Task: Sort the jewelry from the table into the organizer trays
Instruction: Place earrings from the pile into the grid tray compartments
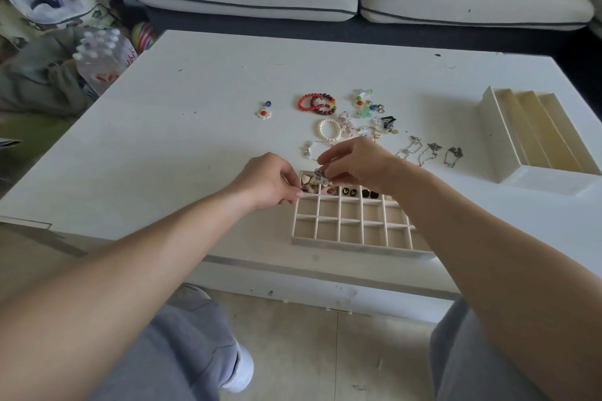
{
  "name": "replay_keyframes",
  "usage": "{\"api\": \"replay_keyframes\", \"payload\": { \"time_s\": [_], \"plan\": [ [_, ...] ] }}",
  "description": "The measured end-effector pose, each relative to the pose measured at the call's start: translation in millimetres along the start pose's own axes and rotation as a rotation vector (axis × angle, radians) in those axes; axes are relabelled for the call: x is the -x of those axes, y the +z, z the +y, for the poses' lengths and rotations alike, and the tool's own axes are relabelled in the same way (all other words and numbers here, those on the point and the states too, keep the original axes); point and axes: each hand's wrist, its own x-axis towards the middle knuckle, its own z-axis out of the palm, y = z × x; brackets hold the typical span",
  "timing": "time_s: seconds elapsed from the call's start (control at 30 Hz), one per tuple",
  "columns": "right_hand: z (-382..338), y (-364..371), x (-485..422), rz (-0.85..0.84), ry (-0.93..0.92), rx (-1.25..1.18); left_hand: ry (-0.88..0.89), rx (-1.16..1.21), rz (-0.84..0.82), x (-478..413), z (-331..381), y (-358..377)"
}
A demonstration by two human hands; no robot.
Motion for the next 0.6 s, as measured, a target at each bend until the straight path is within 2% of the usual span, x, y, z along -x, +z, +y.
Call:
{"api": "replay_keyframes", "payload": {
  "time_s": [0.2,0.43,0.6],
  "plan": [
    [1,-4,-1,0.045,-0.027,0.088,0.065,-0.077,0.001,0,2,3],
    [4,0,-1,-0.022,-0.070,0.267,0.179,-0.242,-0.004,5,6,12],
    [1,4,2,-0.052,-0.089,0.363,0.187,-0.276,0.000,7,8,18]
  ]
}}
